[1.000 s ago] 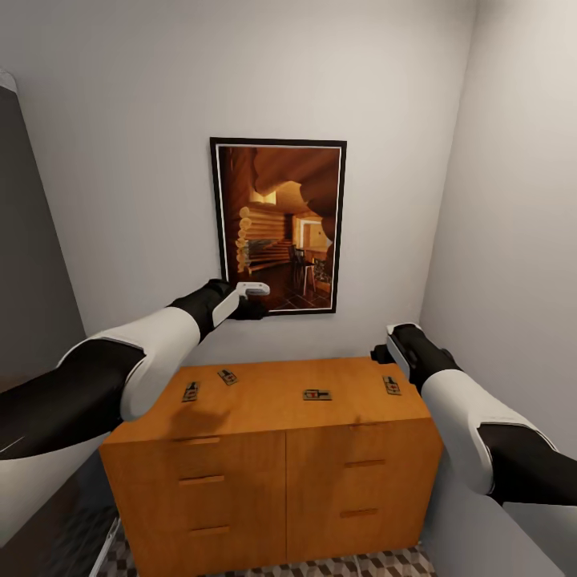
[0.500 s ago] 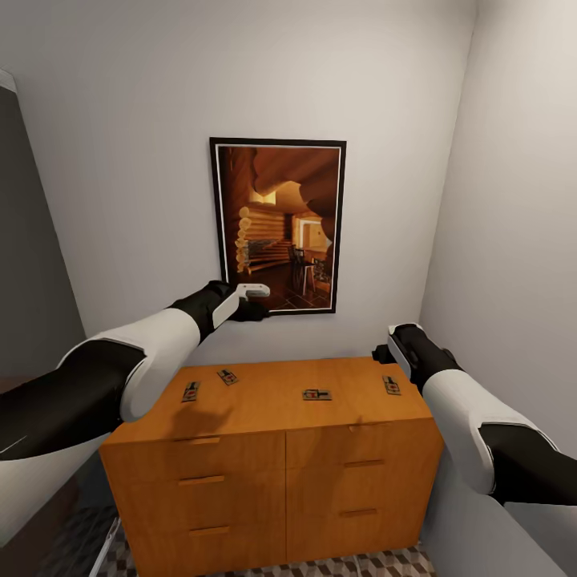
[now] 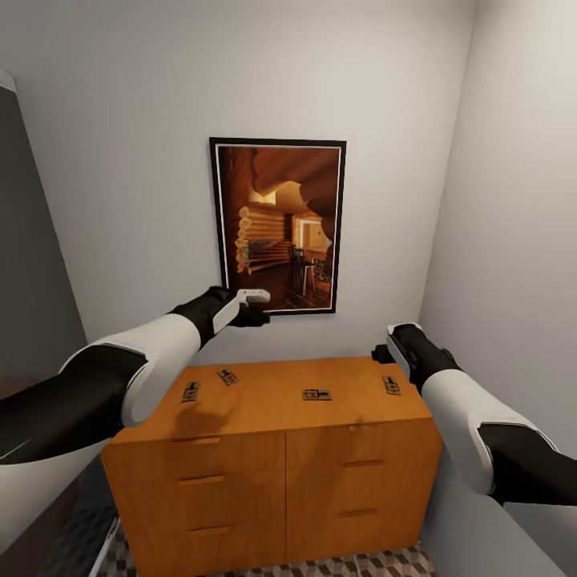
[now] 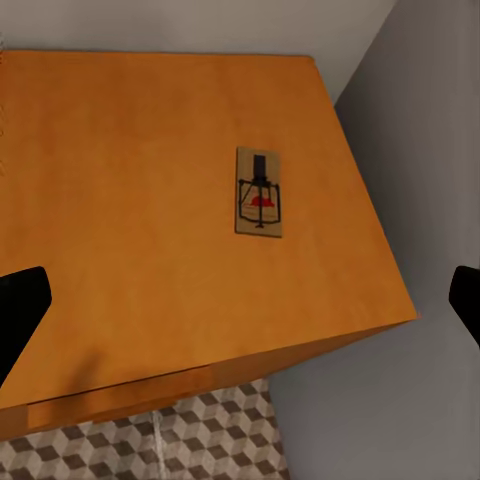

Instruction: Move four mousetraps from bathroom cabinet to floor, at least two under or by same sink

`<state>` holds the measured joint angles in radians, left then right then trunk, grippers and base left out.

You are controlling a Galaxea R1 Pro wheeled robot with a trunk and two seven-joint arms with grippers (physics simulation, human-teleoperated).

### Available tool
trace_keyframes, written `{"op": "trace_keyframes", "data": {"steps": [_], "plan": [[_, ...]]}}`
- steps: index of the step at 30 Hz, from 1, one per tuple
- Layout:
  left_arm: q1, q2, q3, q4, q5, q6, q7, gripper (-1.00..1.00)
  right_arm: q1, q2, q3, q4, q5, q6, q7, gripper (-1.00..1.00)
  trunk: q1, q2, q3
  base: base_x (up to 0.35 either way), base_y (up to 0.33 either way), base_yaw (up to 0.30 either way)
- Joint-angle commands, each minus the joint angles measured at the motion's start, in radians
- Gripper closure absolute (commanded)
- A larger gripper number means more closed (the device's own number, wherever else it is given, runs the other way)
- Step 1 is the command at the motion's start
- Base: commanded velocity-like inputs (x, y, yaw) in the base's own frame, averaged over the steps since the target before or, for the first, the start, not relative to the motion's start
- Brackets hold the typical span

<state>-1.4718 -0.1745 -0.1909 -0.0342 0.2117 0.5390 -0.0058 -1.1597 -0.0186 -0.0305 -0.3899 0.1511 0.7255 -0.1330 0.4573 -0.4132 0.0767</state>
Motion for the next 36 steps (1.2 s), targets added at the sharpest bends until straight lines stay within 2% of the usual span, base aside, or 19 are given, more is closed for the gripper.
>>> {"op": "trace_keyframes", "data": {"steps": [1,8,22,36], "plan": [[0.001,0.000,-0.009,-0.001,0.008,0.004,-0.001,-1.00,0.000,0.001,-0.003,-0.001,0.008,0.005,0.003,-1.00,0.000,-0.001,0.000,0.000,0.000,-0.001],[0.003,0.000,-0.009,0.000,0.008,0.004,-0.001,-1.00,0.000,0.002,-0.003,-0.001,0.009,0.006,0.002,-1.00,0.000,-0.001,0.000,0.000,0.000,-0.054],[0.004,0.000,-0.009,-0.003,0.008,0.004,-0.002,-1.00,0.000,0.000,-0.003,-0.001,0.010,0.004,0.001,-1.00,0.000,-0.001,0.000,0.000,0.000,-0.173],[0.004,0.000,-0.009,-0.006,0.008,0.004,-0.003,-1.00,0.000,-0.002,-0.005,-0.001,0.009,0.004,0.001,-1.00,0.000,-0.001,0.000,0.000,0.000,-0.035]]}}
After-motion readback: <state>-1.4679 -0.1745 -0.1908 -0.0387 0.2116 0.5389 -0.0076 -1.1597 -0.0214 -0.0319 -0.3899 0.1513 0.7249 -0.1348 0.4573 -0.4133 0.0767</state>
